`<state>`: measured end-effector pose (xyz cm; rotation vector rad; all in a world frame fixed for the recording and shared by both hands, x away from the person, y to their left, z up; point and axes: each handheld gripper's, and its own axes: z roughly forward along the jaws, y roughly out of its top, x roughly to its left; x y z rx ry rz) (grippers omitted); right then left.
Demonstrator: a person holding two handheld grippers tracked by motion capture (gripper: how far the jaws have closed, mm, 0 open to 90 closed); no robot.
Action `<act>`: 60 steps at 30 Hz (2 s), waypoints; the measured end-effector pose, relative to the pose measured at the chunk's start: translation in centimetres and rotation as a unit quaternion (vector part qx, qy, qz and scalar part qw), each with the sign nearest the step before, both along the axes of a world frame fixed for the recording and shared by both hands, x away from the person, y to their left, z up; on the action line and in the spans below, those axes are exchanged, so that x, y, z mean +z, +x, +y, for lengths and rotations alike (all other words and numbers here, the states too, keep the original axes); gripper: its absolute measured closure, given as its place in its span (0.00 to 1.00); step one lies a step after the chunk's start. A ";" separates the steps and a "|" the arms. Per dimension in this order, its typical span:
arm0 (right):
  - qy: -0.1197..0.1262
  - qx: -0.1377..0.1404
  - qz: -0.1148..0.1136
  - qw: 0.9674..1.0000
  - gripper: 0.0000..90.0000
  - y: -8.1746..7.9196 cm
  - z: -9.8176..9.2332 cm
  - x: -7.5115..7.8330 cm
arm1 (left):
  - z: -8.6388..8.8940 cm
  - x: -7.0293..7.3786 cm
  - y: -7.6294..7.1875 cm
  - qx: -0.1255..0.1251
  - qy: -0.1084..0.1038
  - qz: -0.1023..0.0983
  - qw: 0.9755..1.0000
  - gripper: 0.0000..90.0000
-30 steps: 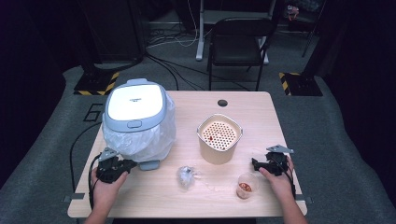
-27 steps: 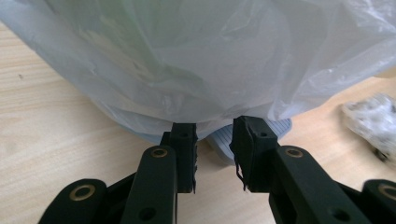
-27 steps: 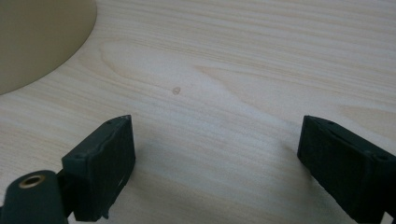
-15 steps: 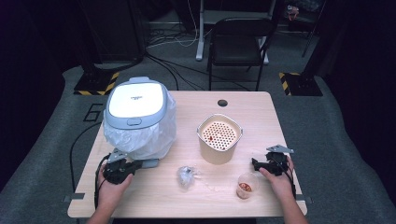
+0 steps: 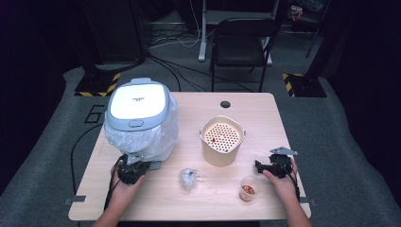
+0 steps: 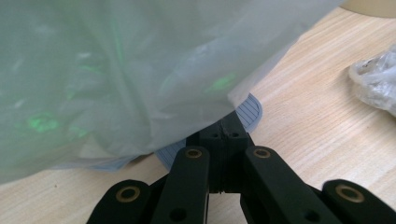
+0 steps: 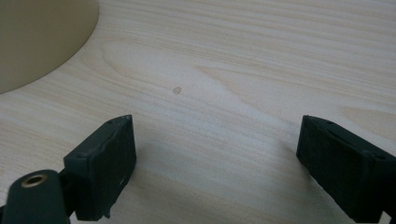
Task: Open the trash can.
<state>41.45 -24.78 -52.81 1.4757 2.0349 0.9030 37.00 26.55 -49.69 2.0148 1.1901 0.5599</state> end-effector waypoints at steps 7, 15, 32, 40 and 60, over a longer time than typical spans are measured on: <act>0.001 0.000 0.001 1.000 0.14 0.0 0.0 0.0 | 0.1 -0.4 0.0 0.009 -0.030 0.004 0.999 1.00; 0.001 0.008 0.013 1.000 0.21 0.0 0.3 0.6 | 0.4 -0.9 0.1 0.017 -0.051 0.011 0.998 1.00; 0.017 0.048 -0.014 0.999 0.42 -2.6 1.0 6.0 | 0.6 -1.7 0.6 -0.010 -0.045 0.030 0.998 1.00; 0.017 0.089 -0.030 0.995 0.40 -4.3 3.5 8.6 | 0.4 -1.7 0.5 -0.003 -0.039 0.030 0.999 1.00; 0.027 0.200 -0.032 0.979 0.26 -7.2 14.8 11.5 | 0.1 -1.7 0.5 -0.001 -0.045 0.025 0.999 1.00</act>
